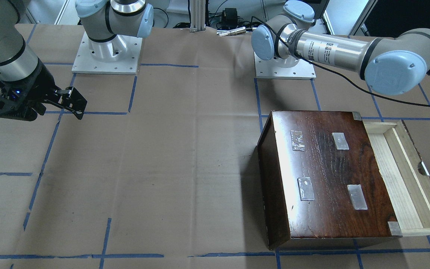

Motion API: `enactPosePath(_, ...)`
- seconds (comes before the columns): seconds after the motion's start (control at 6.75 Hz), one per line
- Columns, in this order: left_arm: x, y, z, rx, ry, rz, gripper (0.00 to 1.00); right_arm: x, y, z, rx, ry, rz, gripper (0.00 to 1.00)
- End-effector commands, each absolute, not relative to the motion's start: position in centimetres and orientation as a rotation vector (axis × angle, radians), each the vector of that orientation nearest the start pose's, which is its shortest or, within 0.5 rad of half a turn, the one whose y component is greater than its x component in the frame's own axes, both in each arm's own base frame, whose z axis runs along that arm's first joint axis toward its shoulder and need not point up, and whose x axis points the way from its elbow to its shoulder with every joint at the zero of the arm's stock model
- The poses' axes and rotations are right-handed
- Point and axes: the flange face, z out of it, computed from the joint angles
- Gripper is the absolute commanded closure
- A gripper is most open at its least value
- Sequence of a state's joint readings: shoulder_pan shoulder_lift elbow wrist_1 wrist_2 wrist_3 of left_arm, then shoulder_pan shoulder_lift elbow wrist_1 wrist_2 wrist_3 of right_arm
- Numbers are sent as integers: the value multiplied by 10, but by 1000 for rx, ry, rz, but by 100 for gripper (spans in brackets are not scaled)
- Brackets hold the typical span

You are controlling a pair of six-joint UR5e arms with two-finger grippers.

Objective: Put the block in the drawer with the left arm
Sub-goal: 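Close the left gripper on the yellow cube and lift it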

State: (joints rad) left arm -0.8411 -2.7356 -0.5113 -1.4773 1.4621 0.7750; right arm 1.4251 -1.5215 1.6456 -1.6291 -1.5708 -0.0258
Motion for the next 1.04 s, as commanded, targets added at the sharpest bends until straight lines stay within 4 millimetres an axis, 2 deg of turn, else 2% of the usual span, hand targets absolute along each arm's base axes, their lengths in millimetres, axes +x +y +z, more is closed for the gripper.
enactPosePath(0.0,479,-753,186,73,3224,-107,36,59,-517,432,190,3129,103,0)
enactPosePath(0.15,479,-753,187,73,3223,-109,48,59,-517,432,187,3129,103,0)
enactPosePath(0.3,479,-753,203,78,3206,-135,59,59,-517,433,187,3129,101,0)
enactPosePath(0.44,483,-751,224,80,3170,-124,63,59,-517,432,187,3129,103,0)
enactPosePath(0.59,480,-742,258,84,3162,-106,63,59,-517,432,187,3128,105,0)
enactPosePath(0.89,463,-707,347,109,3189,11,66,59,-517,432,190,3128,105,0)
